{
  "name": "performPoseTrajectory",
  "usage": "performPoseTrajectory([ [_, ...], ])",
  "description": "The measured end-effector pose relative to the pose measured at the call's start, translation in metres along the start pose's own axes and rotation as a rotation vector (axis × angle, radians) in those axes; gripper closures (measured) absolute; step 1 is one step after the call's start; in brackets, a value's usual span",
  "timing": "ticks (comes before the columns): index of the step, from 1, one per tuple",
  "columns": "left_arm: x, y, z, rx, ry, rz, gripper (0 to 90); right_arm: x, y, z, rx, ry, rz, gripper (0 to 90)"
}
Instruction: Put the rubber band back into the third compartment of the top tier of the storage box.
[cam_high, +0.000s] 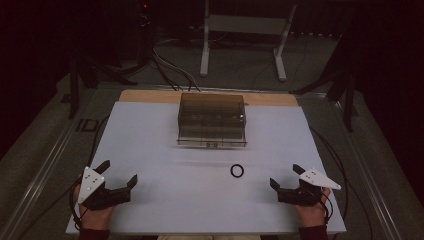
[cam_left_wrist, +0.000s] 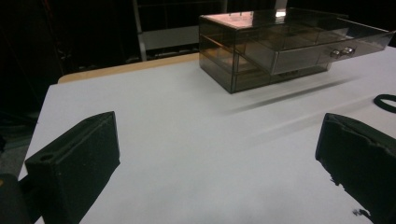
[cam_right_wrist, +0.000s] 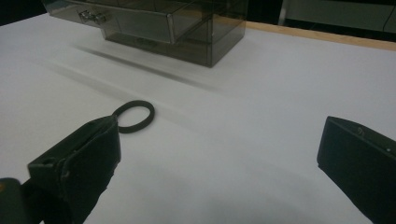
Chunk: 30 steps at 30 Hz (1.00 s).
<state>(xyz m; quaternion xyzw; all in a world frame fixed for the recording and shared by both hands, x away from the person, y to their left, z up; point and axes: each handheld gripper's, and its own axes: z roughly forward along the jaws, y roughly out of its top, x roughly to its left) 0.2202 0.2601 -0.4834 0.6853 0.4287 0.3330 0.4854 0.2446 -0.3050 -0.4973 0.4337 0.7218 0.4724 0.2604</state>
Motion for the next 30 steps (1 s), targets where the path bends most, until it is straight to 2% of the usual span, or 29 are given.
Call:
performPoseTrajectory([
  [12, 0.000, 0.000, 0.000, 0.000, 0.011, 0.008, 0.5, 0.000, 0.001, -0.001, 0.008, -0.025, 0.002, 0.1],
  [13, 0.000, 0.000, -0.001, -0.002, 0.015, 0.008, 0.5, 0.001, 0.002, 0.000, 0.015, -0.032, -0.011, 0.2],
  [17, 0.000, -0.001, -0.001, -0.002, 0.029, 0.005, 0.5, 0.004, 0.007, 0.003, 0.023, -0.008, -0.020, 0.1],
  [21, 0.001, -0.001, -0.002, -0.003, 0.033, 0.001, 0.5, 0.008, 0.014, 0.004, 0.008, 0.023, -0.031, 0.2],
  [27, 0.002, -0.001, -0.002, -0.007, 0.043, 0.001, 0.5, 0.009, 0.030, 0.004, 0.015, 0.023, -0.019, 0.2],
  [30, 0.002, -0.001, -0.002, 0.010, 0.033, -0.002, 0.5, 0.010, 0.037, 0.007, 0.030, 0.026, -0.022, 0.2],
])
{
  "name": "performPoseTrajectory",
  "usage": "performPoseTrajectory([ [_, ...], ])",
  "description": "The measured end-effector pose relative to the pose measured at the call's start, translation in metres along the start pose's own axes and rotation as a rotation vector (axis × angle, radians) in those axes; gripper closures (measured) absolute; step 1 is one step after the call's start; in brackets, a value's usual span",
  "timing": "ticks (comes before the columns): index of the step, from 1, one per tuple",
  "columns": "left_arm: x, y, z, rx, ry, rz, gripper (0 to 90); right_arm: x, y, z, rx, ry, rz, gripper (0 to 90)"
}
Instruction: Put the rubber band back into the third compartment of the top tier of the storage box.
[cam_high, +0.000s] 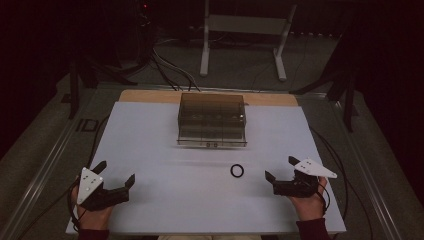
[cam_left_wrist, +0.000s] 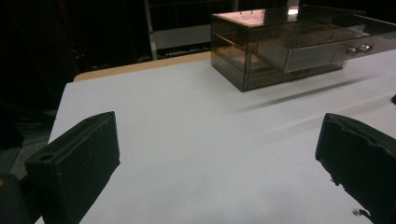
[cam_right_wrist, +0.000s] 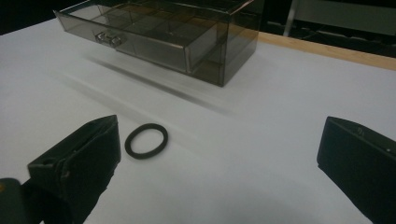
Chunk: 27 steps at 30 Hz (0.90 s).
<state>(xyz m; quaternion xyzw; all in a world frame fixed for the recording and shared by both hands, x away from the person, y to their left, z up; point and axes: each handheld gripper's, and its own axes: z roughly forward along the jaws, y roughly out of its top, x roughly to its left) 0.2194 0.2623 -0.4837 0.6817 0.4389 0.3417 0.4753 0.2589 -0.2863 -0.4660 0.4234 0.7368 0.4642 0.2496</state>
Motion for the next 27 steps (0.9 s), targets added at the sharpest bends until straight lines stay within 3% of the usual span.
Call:
performPoseTrajectory([
  [9, 0.000, 0.000, 0.002, 0.020, -0.010, 0.004, 0.5, 0.003, 0.014, 0.016, 0.053, 0.021, -0.006, 0.2],
  [16, 0.001, 0.001, 0.001, 0.017, 0.003, 0.004, 0.5, 0.008, 0.022, 0.034, 0.108, 0.046, -0.006, 0.2],
  [23, 0.001, 0.002, 0.000, 0.016, 0.015, 0.010, 0.5, 0.010, 0.029, 0.052, 0.185, 0.044, -0.004, 0.2],
  [27, 0.001, 0.001, 0.001, 0.016, 0.022, 0.011, 0.5, 0.012, 0.030, 0.058, 0.202, 0.049, -0.012, 0.2],
])
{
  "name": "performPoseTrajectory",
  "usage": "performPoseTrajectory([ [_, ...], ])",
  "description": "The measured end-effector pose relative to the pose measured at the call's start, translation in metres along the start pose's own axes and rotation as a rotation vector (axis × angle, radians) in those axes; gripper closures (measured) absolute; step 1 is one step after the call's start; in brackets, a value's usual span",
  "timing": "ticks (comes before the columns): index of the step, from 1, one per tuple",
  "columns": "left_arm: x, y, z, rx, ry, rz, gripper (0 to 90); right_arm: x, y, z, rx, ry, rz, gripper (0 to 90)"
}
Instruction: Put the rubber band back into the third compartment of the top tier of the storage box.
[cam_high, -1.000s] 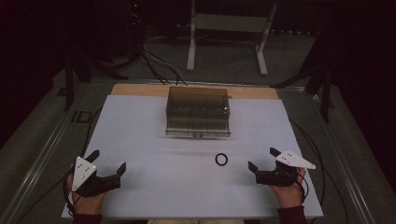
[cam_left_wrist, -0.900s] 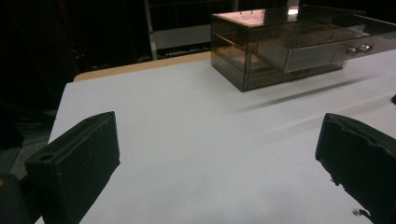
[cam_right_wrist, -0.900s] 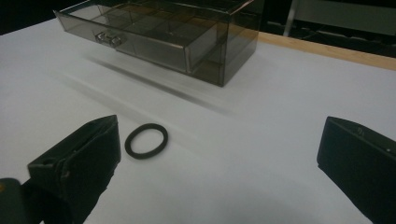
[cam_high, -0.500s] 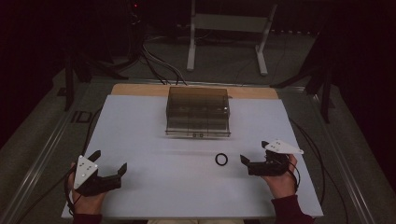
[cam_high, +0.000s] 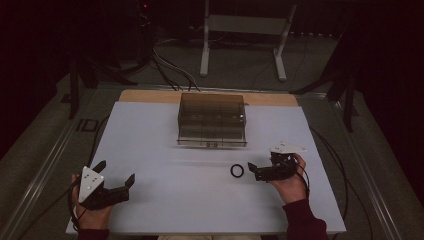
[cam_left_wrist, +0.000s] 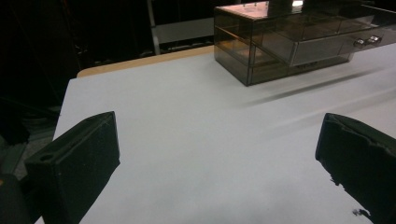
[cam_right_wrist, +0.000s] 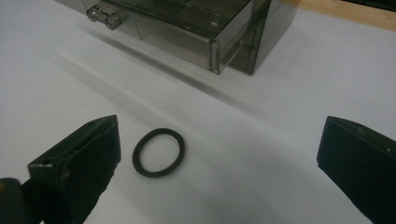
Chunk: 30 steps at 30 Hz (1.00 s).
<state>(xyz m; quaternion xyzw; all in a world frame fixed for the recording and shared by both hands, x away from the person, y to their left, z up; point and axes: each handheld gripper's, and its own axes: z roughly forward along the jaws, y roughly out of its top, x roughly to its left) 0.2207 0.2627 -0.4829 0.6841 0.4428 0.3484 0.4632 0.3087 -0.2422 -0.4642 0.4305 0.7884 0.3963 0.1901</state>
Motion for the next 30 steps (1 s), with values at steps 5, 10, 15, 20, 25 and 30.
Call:
performPoseTrajectory([
  [5, 0.000, -0.001, -0.001, -0.005, 0.005, -0.006, 0.5, 0.001, 0.004, 0.005, 0.018, 0.005, -0.004, 0.2],
  [10, 0.000, -0.001, -0.001, -0.014, 0.011, -0.014, 0.5, 0.004, 0.008, 0.014, 0.041, 0.015, -0.009, 0.2],
  [15, -0.001, -0.002, 0.000, -0.009, 0.012, -0.014, 0.5, 0.010, 0.009, 0.026, 0.102, 0.036, -0.025, 3.8],
  [20, -0.001, -0.003, 0.001, -0.005, 0.014, -0.009, 0.5, 0.011, 0.010, 0.036, 0.146, 0.059, -0.033, 6.7],
  [25, -0.001, -0.004, 0.001, -0.006, 0.018, -0.011, 0.5, 0.013, 0.009, 0.042, 0.177, 0.071, -0.044, 13.7],
  [30, -0.001, -0.004, 0.002, 0.001, 0.016, -0.014, 0.5, 0.016, 0.007, 0.050, 0.216, 0.065, -0.061, 30.7],
])
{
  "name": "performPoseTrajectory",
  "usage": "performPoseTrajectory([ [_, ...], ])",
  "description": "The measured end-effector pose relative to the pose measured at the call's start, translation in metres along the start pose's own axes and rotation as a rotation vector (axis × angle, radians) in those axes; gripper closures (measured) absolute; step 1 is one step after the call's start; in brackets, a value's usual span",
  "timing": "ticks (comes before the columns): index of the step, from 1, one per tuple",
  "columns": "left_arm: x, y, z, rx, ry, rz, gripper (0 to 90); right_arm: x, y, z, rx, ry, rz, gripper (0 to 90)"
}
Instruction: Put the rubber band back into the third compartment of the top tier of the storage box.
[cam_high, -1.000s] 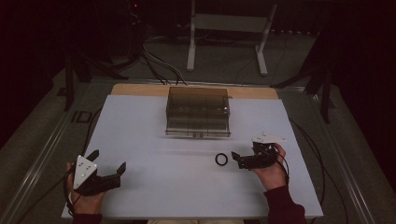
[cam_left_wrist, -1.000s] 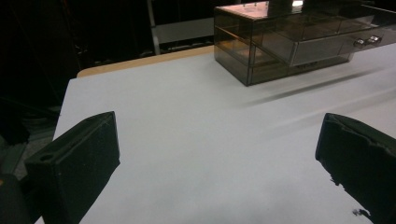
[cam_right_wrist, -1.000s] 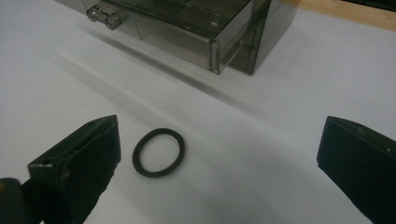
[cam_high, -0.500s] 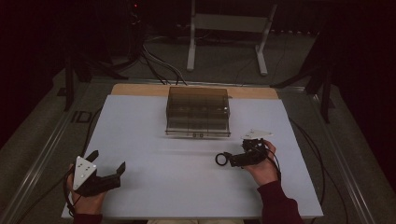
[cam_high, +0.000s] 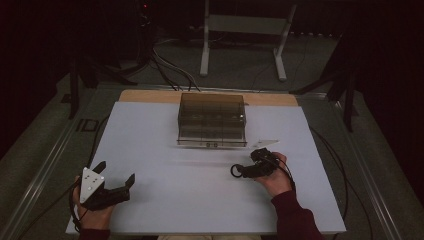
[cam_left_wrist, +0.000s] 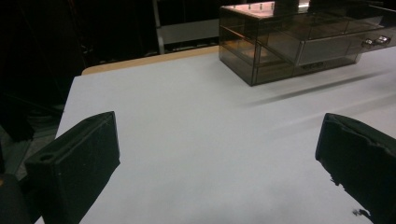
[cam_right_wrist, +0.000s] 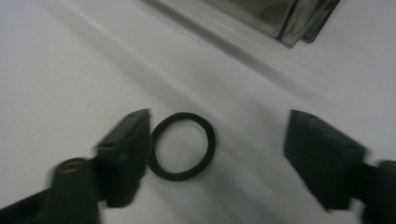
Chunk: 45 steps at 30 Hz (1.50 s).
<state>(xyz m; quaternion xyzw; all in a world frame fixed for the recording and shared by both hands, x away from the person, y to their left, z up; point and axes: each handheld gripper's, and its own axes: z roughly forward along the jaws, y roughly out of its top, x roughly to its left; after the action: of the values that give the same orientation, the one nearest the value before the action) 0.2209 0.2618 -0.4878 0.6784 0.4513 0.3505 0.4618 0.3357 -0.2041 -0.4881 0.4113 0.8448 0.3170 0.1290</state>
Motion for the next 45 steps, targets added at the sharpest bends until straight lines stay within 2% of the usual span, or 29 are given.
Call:
performPoseTrajectory([
  [1, 0.000, 0.000, 0.000, 0.001, 0.000, 0.000, 0.5, 0.001, 0.000, 0.001, 0.005, 0.000, -0.004, 35.2],
  [2, 0.000, 0.000, 0.000, 0.002, -0.001, -0.001, 0.5, 0.001, 0.000, 0.004, 0.018, -0.001, -0.012, 43.6],
  [5, 0.000, 0.000, 0.000, 0.001, 0.000, -0.001, 0.5, 0.003, -0.001, 0.009, 0.040, 0.012, -0.028, 53.6],
  [6, 0.000, 0.000, 0.000, 0.001, 0.000, -0.001, 0.5, 0.003, -0.001, 0.009, 0.040, 0.012, -0.028, 53.6],
  [9, 0.000, -0.001, 0.001, 0.001, 0.000, -0.001, 0.5, 0.005, -0.003, 0.015, 0.070, 0.013, -0.054, 63.6],
  [15, 0.000, -0.001, 0.001, 0.001, -0.001, -0.001, 0.5, 0.007, -0.005, 0.023, 0.107, 0.001, -0.069, 72.2],
  [17, 0.000, -0.001, 0.001, 0.001, -0.002, -0.001, 0.5, 0.009, -0.005, 0.023, 0.109, -0.006, -0.072, 77.8],
  [19, 0.000, -0.001, 0.001, 0.004, -0.002, -0.001, 0.5, 0.011, -0.005, 0.023, 0.111, -0.002, -0.084, 87.1],
  [23, -0.001, -0.001, 0.001, 0.007, -0.005, 0.003, 0.6, 0.012, -0.006, 0.022, 0.111, -0.008, -0.094, 88.8],
  [30, 0.000, -0.001, 0.002, 0.012, -0.006, 0.001, 0.6, 0.011, -0.006, 0.018, 0.104, 0.008, -0.066, 89.2],
  [45, -0.001, -0.001, 0.003, 0.016, -0.008, 0.005, 0.6, 0.008, -0.004, 0.005, 0.067, 0.012, -0.020, 89.2],
])
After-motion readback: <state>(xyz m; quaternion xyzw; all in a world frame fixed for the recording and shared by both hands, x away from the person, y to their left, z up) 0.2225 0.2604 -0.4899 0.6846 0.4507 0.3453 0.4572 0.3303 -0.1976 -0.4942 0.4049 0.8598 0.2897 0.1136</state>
